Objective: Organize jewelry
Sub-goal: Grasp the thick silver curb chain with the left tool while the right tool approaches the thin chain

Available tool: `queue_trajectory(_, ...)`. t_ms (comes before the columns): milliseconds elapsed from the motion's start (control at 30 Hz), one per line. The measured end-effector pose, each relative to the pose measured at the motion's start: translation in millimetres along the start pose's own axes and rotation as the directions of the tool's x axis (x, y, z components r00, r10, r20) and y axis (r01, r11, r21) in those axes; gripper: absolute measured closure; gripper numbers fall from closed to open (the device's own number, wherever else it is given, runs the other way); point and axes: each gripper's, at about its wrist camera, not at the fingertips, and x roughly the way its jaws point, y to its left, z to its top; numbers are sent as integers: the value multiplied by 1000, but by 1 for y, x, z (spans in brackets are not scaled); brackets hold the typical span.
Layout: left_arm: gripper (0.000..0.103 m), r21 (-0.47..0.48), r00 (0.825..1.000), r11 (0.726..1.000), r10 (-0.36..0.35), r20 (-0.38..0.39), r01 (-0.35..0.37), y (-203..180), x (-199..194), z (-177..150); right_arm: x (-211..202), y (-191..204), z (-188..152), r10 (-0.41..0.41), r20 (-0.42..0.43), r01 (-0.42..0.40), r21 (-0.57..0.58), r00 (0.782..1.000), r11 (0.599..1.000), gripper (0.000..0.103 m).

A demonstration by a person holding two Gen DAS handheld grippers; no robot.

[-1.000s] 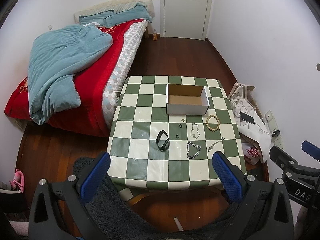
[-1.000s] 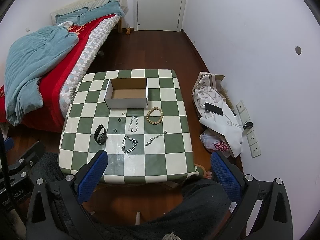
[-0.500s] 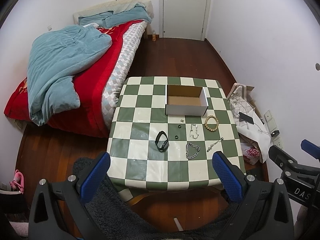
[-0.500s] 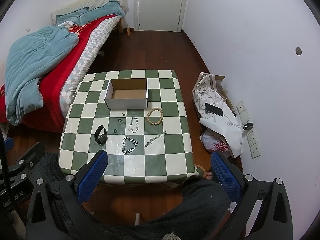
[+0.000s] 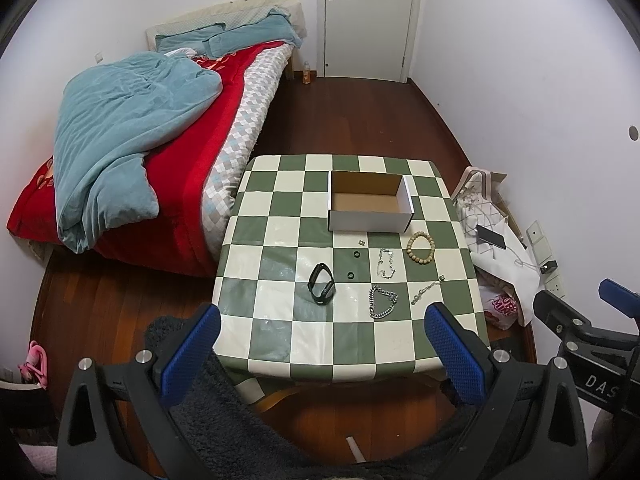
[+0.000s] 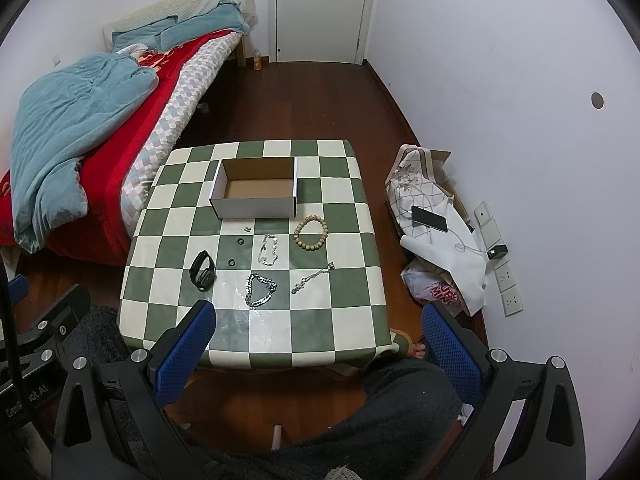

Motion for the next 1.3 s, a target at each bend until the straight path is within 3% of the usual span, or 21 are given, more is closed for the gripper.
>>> queue_trajectory(100,0,7,1000,1000,-1,6,1,-6,3,3,1,0,0,-1,4,1,8,1000,1000,0)
queue_trajectory(267,0,25,994,995,91,63,-92,-14,39,17,26,-7,-2,-16,-15,17,60,1000,998,0)
queue_trajectory(433,0,88,987,983,161,16,-162,-21,112,16,90,-28,-1,-28,-102,40,122,994,992,0)
queue_trajectory(633,0,154,975,969,207,-84,-192,-37,190,2,190,-50,-3,-35,-212,74,176,977,982,2)
queue_trajectory(833,1,193,956,968,200,-213,-160,-55,257,-10,267,-53,-2,-45,-295,99,172,954,980,15)
queue_trajectory(1000,2,217,941,971,166,-296,-103,-73,297,-19,313,-48,-4,1,-358,68,182,934,981,27)
queue_trajectory(1067,13,219,936,973,148,-320,-79,-78,309,-20,325,-47,-7,15,-379,61,187,925,980,31)
queue_trajectory(1133,17,219,928,974,127,-350,-50,-82,320,-22,335,-47,-9,34,-393,48,198,919,979,37)
queue_trajectory(1300,24,222,919,975,91,-384,-4,-89,339,-26,356,-51,-15,67,-427,36,229,902,973,41)
